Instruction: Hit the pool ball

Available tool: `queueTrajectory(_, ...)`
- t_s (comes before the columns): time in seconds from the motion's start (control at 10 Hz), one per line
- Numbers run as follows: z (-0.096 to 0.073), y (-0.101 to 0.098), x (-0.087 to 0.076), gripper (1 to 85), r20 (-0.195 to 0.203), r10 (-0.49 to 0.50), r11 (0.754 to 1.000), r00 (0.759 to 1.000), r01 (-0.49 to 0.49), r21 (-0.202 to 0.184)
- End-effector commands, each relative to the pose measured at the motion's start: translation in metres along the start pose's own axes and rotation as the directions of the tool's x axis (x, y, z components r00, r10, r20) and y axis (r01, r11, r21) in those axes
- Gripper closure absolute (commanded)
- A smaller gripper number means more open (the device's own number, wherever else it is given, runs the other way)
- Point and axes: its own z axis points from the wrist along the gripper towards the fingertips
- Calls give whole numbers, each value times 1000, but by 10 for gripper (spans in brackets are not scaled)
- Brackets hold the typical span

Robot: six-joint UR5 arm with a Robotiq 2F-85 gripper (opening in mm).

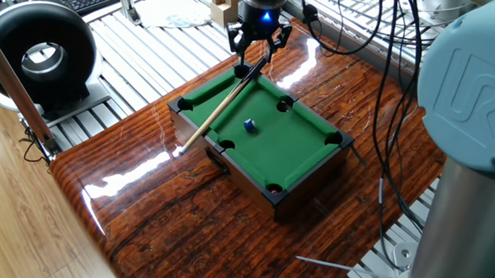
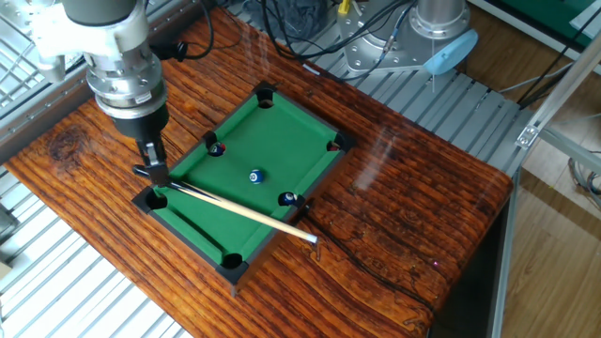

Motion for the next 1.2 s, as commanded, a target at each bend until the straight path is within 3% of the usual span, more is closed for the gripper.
queueTrajectory(0.0, 3, 2, -3, 267, 8, -24, 999, 1000, 24, -25)
queueTrajectory(0.2, 2, 12, -24, 243, 69, 37, 996, 997, -32, -80)
queueTrajectory(0.4, 2, 23, -28, 237, 77, 92, 990, 993, -82, -118)
queueTrajectory(0.5, 3, 24, -24, 237, 66, 89, 990, 994, -82, -112)
queueTrajectory(0.7, 11, 13, -27, 240, 87, 38, 997, 996, -32, -69)
queueTrajectory(1.0, 17, -4, -16, 267, 52, -52, 999, 997, 52, 0)
queueTrajectory(1.1, 18, -4, -16, 267, 56, -58, 998, 997, 58, -2)
